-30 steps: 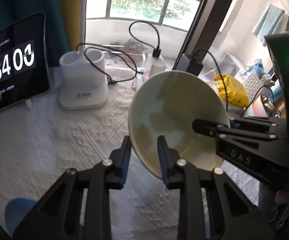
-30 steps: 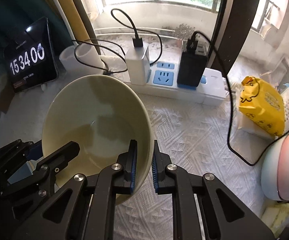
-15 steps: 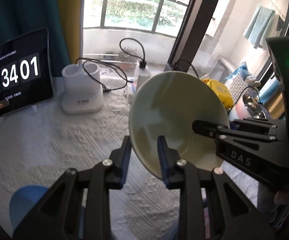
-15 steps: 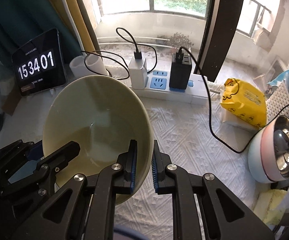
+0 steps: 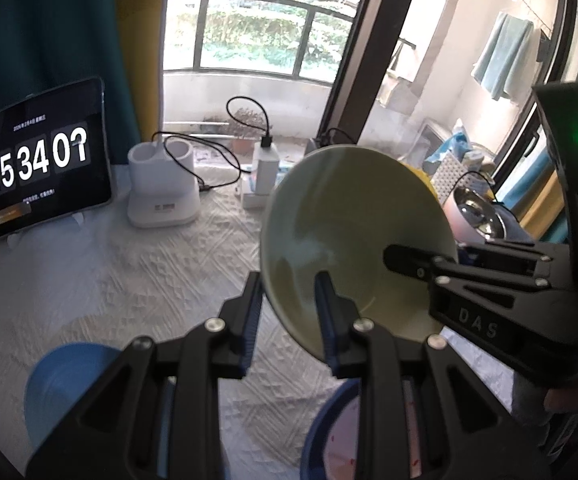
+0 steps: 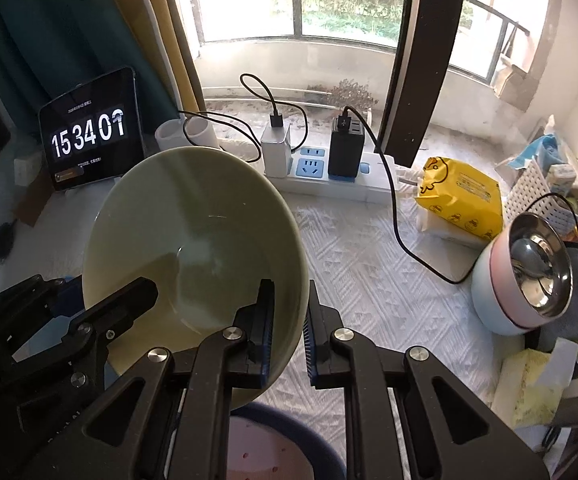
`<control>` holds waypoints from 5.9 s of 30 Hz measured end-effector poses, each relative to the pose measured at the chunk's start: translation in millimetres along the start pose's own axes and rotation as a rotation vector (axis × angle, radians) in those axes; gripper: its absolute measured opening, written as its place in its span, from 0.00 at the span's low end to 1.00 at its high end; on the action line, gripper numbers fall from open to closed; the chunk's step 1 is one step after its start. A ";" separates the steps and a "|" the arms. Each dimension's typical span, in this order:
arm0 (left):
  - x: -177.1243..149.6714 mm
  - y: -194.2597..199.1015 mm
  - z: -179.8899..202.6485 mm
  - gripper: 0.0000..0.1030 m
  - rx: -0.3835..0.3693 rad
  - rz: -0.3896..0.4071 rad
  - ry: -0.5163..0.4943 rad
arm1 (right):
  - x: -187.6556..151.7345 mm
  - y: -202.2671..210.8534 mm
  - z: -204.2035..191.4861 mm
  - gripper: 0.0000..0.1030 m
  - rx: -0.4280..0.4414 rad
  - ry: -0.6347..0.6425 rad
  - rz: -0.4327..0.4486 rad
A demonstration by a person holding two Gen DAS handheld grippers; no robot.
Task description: Organize plates and bowls
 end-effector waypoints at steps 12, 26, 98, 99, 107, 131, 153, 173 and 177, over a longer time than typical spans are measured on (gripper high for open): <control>-14.8 16.4 9.8 0.26 -0.021 0.005 -0.018 | -17.8 22.3 -1.9 0.14 -0.015 -0.014 0.020; -34.4 25.4 22.3 0.26 -0.039 -0.003 -0.041 | -43.2 35.1 0.9 0.14 -0.028 -0.036 0.019; -122.6 28.1 40.3 0.30 -0.062 -0.121 -0.139 | -144.1 27.9 -2.9 0.24 -0.019 -0.142 -0.132; -122.1 27.8 39.3 0.30 -0.069 -0.122 -0.135 | -143.8 28.8 -3.1 0.24 -0.017 -0.144 -0.130; -119.9 30.6 39.2 0.30 -0.085 -0.117 -0.132 | -143.3 40.6 -1.5 0.30 -0.018 -0.149 -0.096; -102.3 70.8 4.0 0.48 -0.066 0.013 -0.100 | -156.4 92.7 18.3 0.50 -0.022 -0.167 0.103; -117.2 29.2 -6.9 0.50 -0.023 -0.103 -0.112 | -188.1 51.6 56.6 0.58 0.019 -0.322 0.085; -124.2 13.9 -1.0 0.51 -0.013 -0.124 -0.140 | -191.2 31.5 59.4 0.57 -0.020 -0.395 0.118; -125.2 13.7 -5.0 0.50 -0.049 -0.129 -0.101 | -192.9 30.8 58.0 0.50 0.003 -0.415 0.142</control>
Point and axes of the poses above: each gripper's, at about its wrist camera, not at the fingertips, and y roughly against the way its jaws point, z to its right, x to its top, the point moved 4 cm from there along -y, roughly the way its jaws point, and after that the axes turned 1 degree about x, right-handed, at the moved point
